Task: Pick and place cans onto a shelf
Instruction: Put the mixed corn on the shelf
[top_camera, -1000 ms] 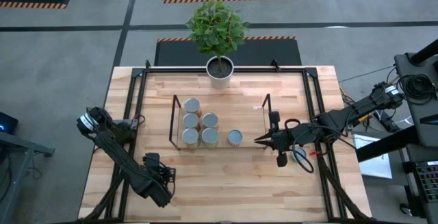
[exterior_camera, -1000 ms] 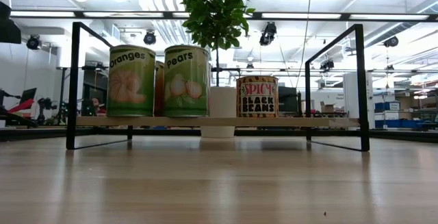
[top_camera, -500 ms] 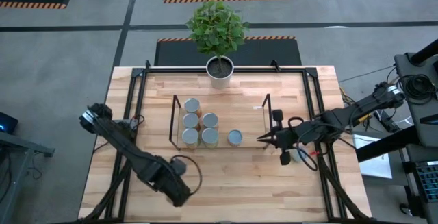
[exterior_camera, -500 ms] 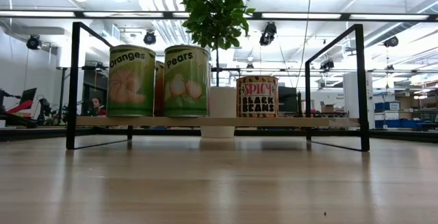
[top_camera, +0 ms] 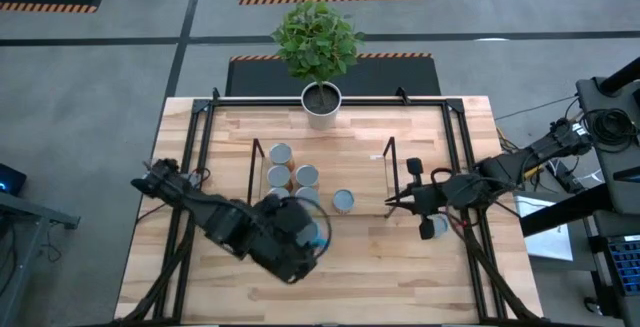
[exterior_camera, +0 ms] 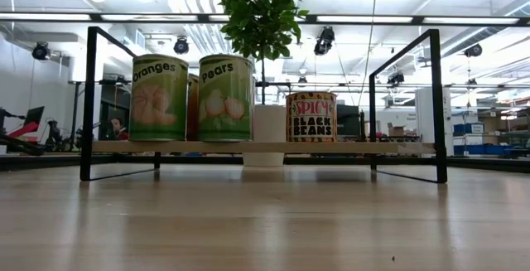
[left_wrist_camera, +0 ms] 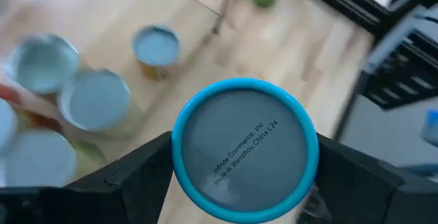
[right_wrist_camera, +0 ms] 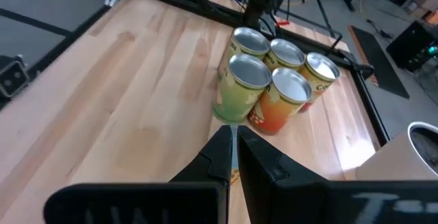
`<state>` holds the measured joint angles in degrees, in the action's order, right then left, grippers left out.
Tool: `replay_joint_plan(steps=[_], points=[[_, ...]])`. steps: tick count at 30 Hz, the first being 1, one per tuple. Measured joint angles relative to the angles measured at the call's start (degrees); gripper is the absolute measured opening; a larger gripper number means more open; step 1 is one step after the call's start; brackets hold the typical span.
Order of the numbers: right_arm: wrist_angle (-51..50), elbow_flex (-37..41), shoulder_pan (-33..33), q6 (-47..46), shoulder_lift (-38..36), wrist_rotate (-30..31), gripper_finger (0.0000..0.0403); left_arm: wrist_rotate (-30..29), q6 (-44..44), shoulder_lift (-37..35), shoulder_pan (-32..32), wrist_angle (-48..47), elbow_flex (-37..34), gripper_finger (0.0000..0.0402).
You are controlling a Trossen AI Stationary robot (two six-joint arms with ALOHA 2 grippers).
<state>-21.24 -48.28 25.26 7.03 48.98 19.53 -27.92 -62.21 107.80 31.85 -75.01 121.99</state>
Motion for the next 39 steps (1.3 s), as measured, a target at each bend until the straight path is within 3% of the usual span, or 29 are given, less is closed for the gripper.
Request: replay_joint_plan(steps=[9,15,23,28,35,39], points=[[1.11,2.07,3.36,1.1,-5.12,0.0,0.0013,-1.66,12.42,9.28,-8.76,-10.15,13.05,0.0297],[1.17,2.77,3.62,1.07,-6.86,-0.02,0.0013,-1.58,20.09,12.5,-15.16,-8.44,12.18,0.0297],[0.1,3.37,3.62,0.46,-8.93,-0.02,0.0013,-1.62,22.66,14.32,-23.0,-6.74,12.13,0.0297],[-1.15,3.52,3.62,0.17,-9.56,-0.02,0.0013,-1.02,32.26,15.89,-25.46,-3.73,12.13,0.0297],[-1.24,3.57,3.62,0.02,-9.56,0.0,0.0013,5.65,45.97,19.1,-28.68,-1.4,12.13,0.0297],[-1.34,3.57,3.62,0.0,-9.56,0.0,0.0013,6.14,49.88,21.3,-29.7,-1.34,12.13,0.0297]])
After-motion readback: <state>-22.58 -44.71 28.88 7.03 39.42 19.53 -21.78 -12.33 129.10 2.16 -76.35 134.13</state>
